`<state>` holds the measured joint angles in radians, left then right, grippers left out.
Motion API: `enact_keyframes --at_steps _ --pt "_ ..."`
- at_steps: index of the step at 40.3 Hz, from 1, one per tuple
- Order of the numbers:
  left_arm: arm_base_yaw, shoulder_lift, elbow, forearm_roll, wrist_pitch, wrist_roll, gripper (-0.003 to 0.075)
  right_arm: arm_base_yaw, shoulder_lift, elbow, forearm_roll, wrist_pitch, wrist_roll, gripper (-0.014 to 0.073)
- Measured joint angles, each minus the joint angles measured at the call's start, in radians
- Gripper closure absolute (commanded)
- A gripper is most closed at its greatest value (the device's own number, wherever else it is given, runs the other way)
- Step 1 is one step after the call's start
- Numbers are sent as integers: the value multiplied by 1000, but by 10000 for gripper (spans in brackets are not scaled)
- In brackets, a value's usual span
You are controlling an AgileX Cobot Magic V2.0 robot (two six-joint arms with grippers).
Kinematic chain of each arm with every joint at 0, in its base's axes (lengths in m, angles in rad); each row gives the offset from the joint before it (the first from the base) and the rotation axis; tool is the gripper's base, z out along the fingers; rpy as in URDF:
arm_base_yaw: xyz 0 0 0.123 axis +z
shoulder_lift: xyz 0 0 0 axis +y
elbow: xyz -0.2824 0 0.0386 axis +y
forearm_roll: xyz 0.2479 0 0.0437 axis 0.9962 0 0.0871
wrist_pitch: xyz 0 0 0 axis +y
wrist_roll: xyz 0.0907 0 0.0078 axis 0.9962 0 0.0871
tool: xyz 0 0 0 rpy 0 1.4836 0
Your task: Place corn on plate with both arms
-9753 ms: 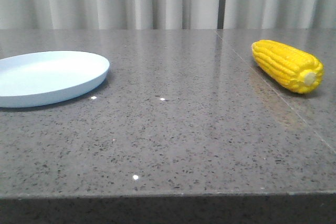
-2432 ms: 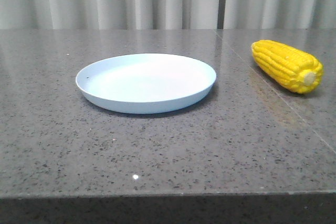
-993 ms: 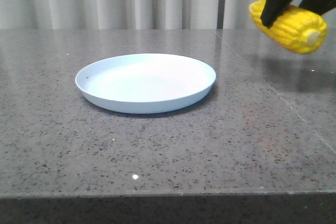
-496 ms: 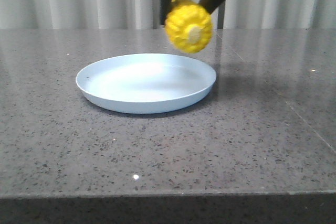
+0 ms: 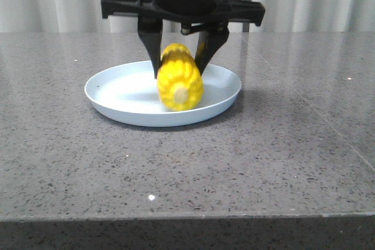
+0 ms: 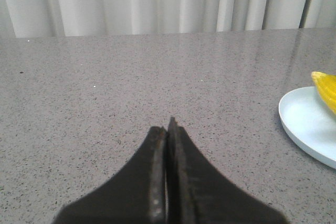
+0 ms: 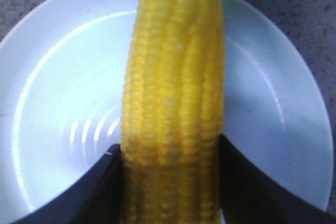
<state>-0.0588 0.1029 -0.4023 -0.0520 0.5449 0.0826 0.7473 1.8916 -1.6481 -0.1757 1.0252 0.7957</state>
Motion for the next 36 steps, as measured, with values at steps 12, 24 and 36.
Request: enact_keyframes --at_steps 12,24,36 --pt "0 0 0 0 0 0 741 2 -24 -7 -13 22 0 66" --pt "0 0 0 0 0 0 741 -116 -172 -11 41 16 -154 67" --pt "0 0 0 0 0 0 741 -393 -259 15 256 78 -452 470"
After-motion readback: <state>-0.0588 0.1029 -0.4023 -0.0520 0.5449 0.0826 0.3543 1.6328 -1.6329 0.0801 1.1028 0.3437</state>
